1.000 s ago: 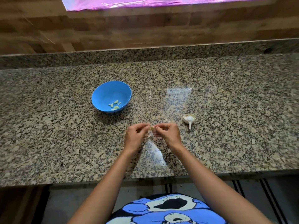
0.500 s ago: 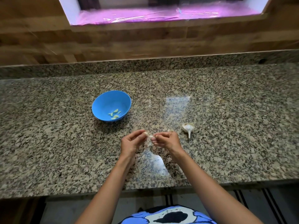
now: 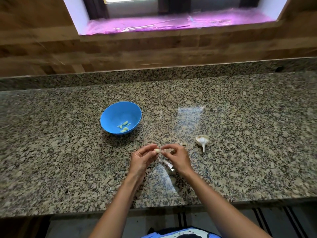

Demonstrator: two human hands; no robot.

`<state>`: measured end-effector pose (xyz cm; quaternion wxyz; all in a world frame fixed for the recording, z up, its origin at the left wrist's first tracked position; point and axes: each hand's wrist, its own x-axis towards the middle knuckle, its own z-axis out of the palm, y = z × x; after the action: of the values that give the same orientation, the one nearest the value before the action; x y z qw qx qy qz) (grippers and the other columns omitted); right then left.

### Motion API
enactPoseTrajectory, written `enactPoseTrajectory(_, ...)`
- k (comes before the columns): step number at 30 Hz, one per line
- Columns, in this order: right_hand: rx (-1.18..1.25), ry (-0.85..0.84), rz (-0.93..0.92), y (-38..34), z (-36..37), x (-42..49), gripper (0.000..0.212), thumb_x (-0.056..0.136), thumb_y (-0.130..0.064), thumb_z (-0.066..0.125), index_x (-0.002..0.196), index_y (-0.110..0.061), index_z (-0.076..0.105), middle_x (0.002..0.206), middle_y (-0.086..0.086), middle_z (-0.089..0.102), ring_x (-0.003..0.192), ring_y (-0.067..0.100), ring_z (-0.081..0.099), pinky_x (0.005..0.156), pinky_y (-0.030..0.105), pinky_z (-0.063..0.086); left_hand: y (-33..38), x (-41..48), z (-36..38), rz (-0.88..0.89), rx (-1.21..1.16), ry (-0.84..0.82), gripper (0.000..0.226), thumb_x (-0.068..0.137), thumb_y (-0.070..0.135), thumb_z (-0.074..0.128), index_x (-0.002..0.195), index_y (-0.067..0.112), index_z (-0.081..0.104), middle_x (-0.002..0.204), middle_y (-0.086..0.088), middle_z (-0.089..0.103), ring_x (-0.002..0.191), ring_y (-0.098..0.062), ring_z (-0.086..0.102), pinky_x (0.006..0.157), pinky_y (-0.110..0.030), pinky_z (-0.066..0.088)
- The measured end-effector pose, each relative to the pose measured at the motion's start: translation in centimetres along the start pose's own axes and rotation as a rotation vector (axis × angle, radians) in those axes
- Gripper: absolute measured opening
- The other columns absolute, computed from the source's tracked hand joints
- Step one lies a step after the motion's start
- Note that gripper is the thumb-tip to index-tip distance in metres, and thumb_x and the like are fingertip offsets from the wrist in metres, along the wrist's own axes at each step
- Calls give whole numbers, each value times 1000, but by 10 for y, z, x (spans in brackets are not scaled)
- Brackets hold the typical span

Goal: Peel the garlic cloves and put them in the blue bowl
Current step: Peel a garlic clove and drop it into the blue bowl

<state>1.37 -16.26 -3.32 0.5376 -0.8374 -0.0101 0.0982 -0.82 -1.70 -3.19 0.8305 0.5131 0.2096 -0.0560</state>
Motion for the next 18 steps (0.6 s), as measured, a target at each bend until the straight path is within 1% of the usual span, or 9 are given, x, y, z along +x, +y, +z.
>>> enactPoseTrajectory(2,-34,-25,-37,-1,1,-2,14,80,-32,69,93,-36,68,98,-13,68,89,3,61,80,34,55,0,-1,1,5,19,-11,27,78,-11,63,100,4,68,98,-13,72,90,-25,69,77,-28,58)
enactPoseTrajectory(5,-147,17,-86,-2,3,-4,25,79,-34,68,103,-24,69,103,-7,69,90,5,63,78,29,55,0,-3,4,27,40,-25,35,76,-8,67,108,6,65,100,-11,72,94,-22,69,78,-26,57)
enactPoseTrajectory(6,-189,43,-123,-2,3,-4,26,80,-33,68,103,-22,69,102,-6,69,88,6,63,77,26,55,-1,-3,5,36,47,-17,37,75,-6,69,109,6,65,101,-11,72,95,-21,69,78,-26,57)
enactPoseTrajectory(9,-292,101,-210,-3,5,-6,23,82,-28,67,102,-16,70,94,-3,70,75,5,61,65,18,51,-4,-2,6,18,27,45,35,71,0,72,106,2,66,101,-15,71,92,-26,69,76,-26,58)
enactPoseTrajectory(12,-342,141,-256,-1,5,-8,22,83,-28,66,101,-15,71,91,-4,69,74,6,60,62,17,49,-5,-3,7,-23,-7,58,26,75,-3,68,101,-1,68,95,-16,72,84,-26,70,68,-25,59)
enactPoseTrajectory(14,-317,125,-257,0,5,-8,22,83,-27,67,102,-16,71,91,-4,69,75,6,60,62,15,47,-3,-3,7,-29,-7,45,22,76,-7,66,98,-3,69,92,-17,72,80,-25,71,65,-24,58)
enactPoseTrajectory(15,-260,97,-228,1,4,-8,22,83,-27,67,102,-16,71,91,-4,69,76,7,60,63,18,49,-2,-2,6,-31,-9,41,20,77,-8,65,95,-3,69,90,-17,72,77,-25,71,63,-23,58)
enactPoseTrajectory(18,-68,9,-127,1,2,-4,18,81,-30,68,97,-22,72,87,-8,68,79,9,62,73,36,54,1,-1,3,-37,-6,35,17,76,-10,66,89,-1,71,88,-18,72,72,-23,70,59,-21,56)
